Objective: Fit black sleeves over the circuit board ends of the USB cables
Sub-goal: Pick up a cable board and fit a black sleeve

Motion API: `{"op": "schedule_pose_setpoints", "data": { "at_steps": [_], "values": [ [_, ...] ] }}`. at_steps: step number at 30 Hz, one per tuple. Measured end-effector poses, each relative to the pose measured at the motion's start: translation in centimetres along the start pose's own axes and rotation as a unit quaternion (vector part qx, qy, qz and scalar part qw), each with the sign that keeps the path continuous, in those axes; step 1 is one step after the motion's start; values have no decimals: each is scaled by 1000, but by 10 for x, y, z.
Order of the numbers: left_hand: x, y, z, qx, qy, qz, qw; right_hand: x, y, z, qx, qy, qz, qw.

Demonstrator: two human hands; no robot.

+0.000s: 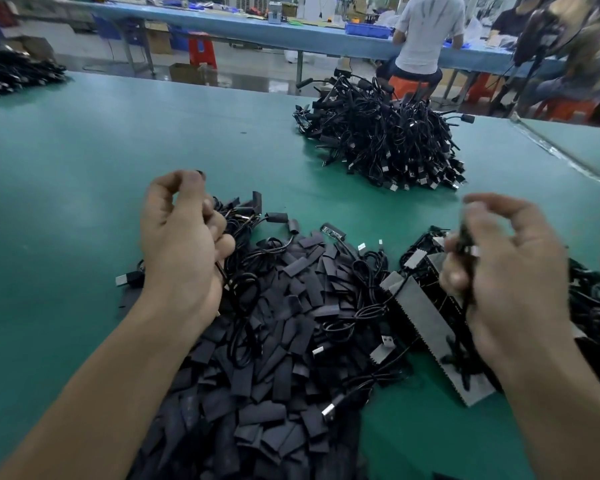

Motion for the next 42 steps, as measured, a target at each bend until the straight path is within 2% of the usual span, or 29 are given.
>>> {"op": "schedule_pose_setpoints", "data": {
  "at_steps": [2,4,5,7,10,14,15,19,23,26,28,32,35,38,42],
  "values": [
    [2,-10,1,18,-23,-37,999,-9,9,22,-166,-113,-21,979],
    [3,-20,4,33,-56,-70,995,-13,24,40,-334,-199,-54,920],
    [2,-25,6,38,-76,-89,992,-16,34,43,-395,-226,-43,889],
    [-1,-35,12,60,-126,-123,983,-28,51,56,-444,-271,-41,853],
    [-11,-47,21,108,-197,-157,962,-33,52,67,-477,-252,-107,835],
    [-20,-54,24,168,-233,-158,945,-49,64,83,-540,-303,-123,776],
    [-19,-55,24,195,-236,-148,940,-49,67,84,-546,-303,-123,772],
    [-19,-62,21,303,-244,-135,911,-48,65,84,-522,-285,-129,794],
    [-20,-65,18,365,-248,-114,890,-46,62,81,-516,-256,-159,802],
    [-20,-69,18,383,-255,-103,882,-43,45,76,-485,-188,-194,832],
    [-21,-70,18,366,-257,-106,888,-42,33,75,-439,-174,-208,857],
    [-27,-68,24,309,-289,-96,901,-39,30,72,-295,-189,-137,926],
    [-30,-69,26,289,-297,-88,906,-37,39,69,-219,-188,-76,954],
    [-34,-78,24,286,-291,-96,908,-35,51,72,-182,-209,-46,960],
    [-37,-96,15,283,-267,-114,914,-37,69,77,-205,-233,-50,949]
  ]
}}
Point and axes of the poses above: each hand's wrist, its own x-axis towards the middle knuckle, its own z-axis out of the palm, y = z × x, the point moved 8 cm from there along x, towards the middle knuckle, and after that the axes turned 5 degrees about -x, right-handed, at the moved point
